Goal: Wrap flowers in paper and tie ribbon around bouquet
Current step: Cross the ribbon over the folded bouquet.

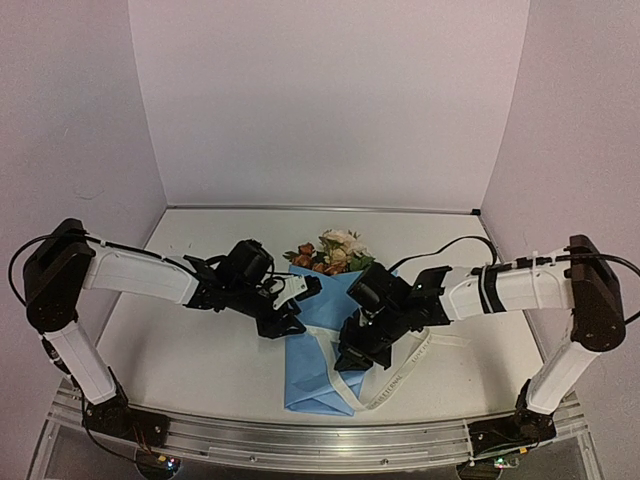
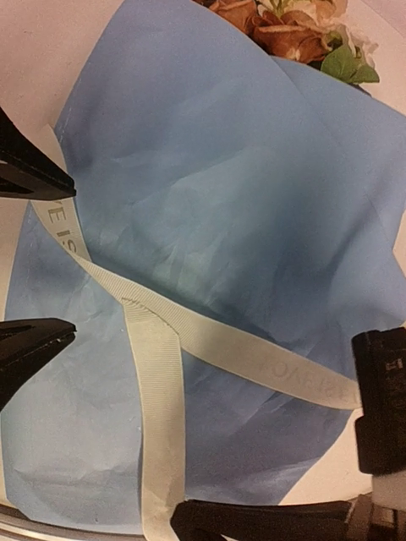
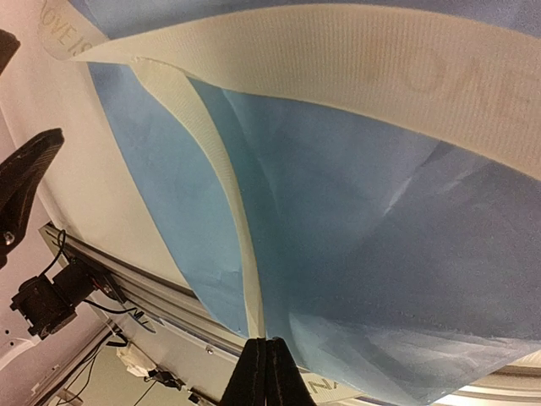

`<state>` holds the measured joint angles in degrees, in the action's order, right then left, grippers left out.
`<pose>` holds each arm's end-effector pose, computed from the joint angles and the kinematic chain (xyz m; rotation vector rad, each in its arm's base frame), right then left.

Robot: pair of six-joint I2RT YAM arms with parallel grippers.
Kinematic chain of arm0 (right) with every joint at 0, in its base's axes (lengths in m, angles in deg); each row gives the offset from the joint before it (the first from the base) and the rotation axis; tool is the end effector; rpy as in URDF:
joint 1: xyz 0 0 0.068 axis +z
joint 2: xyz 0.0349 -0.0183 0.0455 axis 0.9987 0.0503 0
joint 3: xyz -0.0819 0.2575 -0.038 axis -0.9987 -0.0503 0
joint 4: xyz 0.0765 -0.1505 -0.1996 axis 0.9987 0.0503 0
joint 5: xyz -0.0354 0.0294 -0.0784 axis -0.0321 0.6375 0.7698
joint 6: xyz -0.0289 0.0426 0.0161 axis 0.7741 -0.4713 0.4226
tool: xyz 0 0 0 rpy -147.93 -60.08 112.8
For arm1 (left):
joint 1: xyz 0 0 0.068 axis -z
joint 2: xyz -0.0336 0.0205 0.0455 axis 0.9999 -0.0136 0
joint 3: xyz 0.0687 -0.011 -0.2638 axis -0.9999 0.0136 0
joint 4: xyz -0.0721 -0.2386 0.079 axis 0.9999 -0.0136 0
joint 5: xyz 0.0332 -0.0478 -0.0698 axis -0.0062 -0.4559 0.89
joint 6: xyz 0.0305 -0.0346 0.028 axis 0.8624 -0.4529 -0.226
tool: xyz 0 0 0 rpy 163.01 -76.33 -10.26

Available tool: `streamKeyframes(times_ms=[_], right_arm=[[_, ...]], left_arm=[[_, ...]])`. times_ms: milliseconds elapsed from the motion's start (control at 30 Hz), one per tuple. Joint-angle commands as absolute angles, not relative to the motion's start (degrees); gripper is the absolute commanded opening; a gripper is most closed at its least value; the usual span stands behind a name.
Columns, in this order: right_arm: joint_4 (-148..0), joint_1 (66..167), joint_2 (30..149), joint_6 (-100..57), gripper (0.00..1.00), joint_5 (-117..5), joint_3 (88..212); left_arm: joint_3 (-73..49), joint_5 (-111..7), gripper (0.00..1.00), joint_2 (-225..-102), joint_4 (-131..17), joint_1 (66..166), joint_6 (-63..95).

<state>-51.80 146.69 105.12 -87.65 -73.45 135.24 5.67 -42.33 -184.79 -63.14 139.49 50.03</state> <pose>0.1596 0.3014 0.1898 -0.1487 -2.8078 -0.9765 0.2138 -0.2744 0.1762 1.5444 1.8581 -0.6045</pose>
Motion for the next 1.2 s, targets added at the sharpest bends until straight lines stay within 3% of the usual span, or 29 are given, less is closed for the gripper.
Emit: streamKeyframes(times_ms=[0, 500, 967, 1167], right_arm=[[-54.1, 147.2, 102.1, -89.6, 0.00, -73.2, 134.1], [-54.9, 147.3, 102.1, -91.3, 0.00, -71.9, 133.4], [-55.2, 147.2, 102.4, -92.2, 0.00, -71.5, 133.5], [-55.2, 146.5, 103.4, -92.1, 0.00, -71.3, 134.1]], left_arm=[[1.6, -41.6, 0.49, -186.4, -64.4, 140.2, 55.3], [0.0, -43.1, 0.40, -189.9, -66.2, 142.0, 57.5], [-0.5, -46.8, 0.04, -191.6, -63.8, 142.0, 56.6], [1.1, -47.8, 0.00, -188.5, -60.0, 142.0, 55.5]])
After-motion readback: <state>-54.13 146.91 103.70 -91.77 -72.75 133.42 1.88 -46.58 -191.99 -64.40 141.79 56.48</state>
